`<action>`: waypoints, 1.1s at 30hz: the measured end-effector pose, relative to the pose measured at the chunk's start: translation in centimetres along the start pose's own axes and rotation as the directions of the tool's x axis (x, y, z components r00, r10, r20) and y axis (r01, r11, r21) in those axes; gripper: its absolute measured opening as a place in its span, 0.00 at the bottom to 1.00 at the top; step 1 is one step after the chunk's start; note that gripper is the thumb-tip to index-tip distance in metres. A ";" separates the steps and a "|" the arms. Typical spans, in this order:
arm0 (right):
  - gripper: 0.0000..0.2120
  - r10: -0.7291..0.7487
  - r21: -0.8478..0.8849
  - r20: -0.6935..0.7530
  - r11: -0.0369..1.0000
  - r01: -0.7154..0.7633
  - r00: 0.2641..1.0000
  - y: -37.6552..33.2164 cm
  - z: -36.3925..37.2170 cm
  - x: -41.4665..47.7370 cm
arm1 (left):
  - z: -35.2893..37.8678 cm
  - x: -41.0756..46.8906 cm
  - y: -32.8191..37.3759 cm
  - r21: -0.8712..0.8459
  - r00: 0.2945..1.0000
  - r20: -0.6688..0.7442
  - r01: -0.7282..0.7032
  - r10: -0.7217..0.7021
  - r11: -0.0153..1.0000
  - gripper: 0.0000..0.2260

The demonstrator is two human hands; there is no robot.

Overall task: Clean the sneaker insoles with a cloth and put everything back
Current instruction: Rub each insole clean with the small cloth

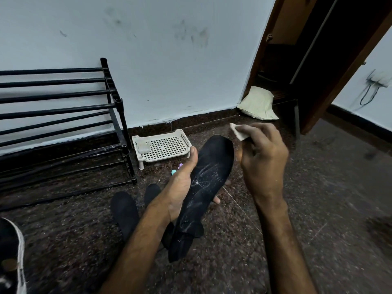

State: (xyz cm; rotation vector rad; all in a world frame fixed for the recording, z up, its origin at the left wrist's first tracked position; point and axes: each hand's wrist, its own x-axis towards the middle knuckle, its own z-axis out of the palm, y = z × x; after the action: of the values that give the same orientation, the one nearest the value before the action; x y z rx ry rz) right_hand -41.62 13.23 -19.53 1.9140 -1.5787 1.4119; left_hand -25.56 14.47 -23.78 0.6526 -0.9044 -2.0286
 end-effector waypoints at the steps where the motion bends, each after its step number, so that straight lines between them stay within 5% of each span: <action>1: 0.11 -0.068 0.010 0.027 0.998 0.067 0.997 -0.7 0.2 -0.1 | -0.2 0.2 -0.1 -0.019 1.000 -0.002 0.007 -0.007 1.000 0.34; 5: 0.13 -0.182 -0.047 0.218 0.979 0.196 0.959 -2.0 1.5 -1.0 | 0.1 0.0 -0.1 -0.006 1.000 -0.021 -0.003 0.003 1.000 0.30; 9: 0.14 0.086 -0.191 0.176 0.980 -0.052 0.981 0.6 1.1 -0.8 | 0.2 -0.1 -0.2 0.157 0.999 -0.034 -0.027 0.033 0.987 0.31; 14: 0.11 0.297 0.033 0.071 0.954 -0.299 0.952 1.1 0.1 0.1 | -0.3 0.2 0.0 -0.015 1.000 0.005 0.002 -0.002 1.000 0.35; 19: 0.12 0.515 0.294 0.390 0.716 -0.633 0.763 1.1 1.3 -0.7 | -0.5 0.4 0.0 -0.068 1.000 0.006 0.025 -0.024 0.997 0.36; 23: 0.06 0.583 0.472 0.408 0.523 -0.709 0.702 0.5 1.2 -0.9 | -0.3 0.4 -0.1 -0.115 0.998 0.062 0.032 -0.025 0.993 0.35; 25: 0.06 0.594 0.482 0.330 0.562 -0.672 0.733 0.2 1.2 -0.7 | -0.3 0.2 -0.1 -0.106 0.993 0.110 0.043 -0.031 0.993 0.35; 27: 0.09 0.526 0.298 0.205 0.769 -0.565 0.825 -0.1 1.2 -0.6 | -0.4 0.2 -0.2 -0.097 0.994 0.099 0.056 -0.046 0.994 0.35; 30: 0.12 0.193 0.074 0.047 0.978 -0.196 0.980 -1.0 1.2 -0.9 | -0.4 0.5 -0.2 -0.130 0.999 0.028 0.037 -0.034 0.991 0.34; 33: 0.12 -0.076 0.026 0.221 0.997 0.072 0.972 -1.1 1.5 -1.1 | -0.7 0.7 -0.1 -0.139 0.999 -0.033 -0.005 0.001 0.990 0.34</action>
State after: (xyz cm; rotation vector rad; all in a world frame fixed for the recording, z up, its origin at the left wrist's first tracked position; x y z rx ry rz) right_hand -39.82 13.16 -20.71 2.1824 -1.5734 1.2219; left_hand -25.51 13.67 -24.39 0.6056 -0.7370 -2.0514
